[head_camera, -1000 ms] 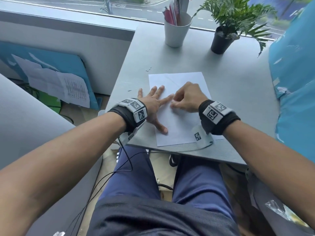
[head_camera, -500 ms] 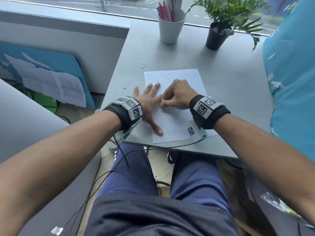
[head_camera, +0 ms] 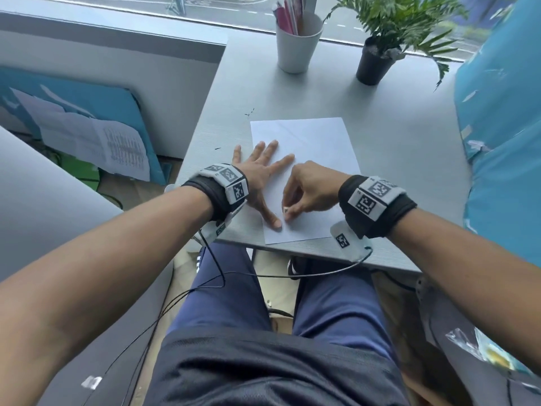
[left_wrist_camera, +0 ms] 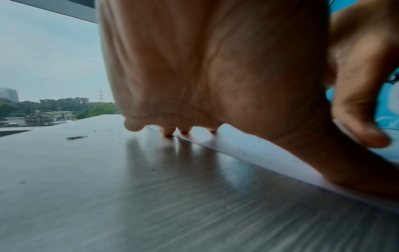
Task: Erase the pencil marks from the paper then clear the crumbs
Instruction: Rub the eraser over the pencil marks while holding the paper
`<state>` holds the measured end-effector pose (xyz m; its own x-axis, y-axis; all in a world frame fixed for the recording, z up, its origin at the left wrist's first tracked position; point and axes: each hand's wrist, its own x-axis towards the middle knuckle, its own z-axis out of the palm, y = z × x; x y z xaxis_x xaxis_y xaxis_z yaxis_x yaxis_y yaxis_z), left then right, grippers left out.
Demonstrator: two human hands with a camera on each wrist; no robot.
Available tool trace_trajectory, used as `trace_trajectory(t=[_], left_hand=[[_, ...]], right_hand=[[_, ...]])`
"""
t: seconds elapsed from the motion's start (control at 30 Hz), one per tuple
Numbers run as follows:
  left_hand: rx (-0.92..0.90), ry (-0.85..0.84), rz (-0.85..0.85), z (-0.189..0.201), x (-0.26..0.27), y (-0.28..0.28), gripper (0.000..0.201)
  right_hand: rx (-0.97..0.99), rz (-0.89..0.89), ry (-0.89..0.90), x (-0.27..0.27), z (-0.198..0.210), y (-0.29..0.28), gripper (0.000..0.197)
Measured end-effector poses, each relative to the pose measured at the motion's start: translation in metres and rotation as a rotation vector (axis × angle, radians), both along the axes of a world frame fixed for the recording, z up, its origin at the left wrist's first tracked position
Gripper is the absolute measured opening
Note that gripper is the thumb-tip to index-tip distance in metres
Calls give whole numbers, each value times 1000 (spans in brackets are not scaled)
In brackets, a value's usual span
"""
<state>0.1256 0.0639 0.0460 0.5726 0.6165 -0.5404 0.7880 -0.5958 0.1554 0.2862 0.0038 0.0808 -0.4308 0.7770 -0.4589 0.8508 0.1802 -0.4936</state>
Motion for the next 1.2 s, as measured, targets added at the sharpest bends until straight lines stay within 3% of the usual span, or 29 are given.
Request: trace_trajectory(t=[0.17,0.27,0.37,0.53,0.7,0.87,1.0,1.07,1.2], left_hand=[[-8,17,-8,2,2,1,161],[8,5,1,0,0,0,161],[15,-5,0,-1,0,1,162],[13,6,-16,-2,1,2,161],[6,-13,-24,1,-1,7,156],[37,60,-56,15,1,31,129],[214,56,0,25,-4,33,93],[240,-19,-90,25,0,9,85],[12,-113,-406,5,10,-57,86]], right_hand=[[253,-201,89,-3,-4,27,10],[110,-94,73,3,-5,-2,7],[13,3,0,7,0,-6,15],[226,-195,89,-3,-4,18,16],[284,-318,-7,47,-1,20,18],[265,-391,-76,66,-17,23,19],[267,-449,-51,68,-19,29,19],[271,-459,-44,67,-18,32,19],[256,-468,-52,66,-15,39,20]])
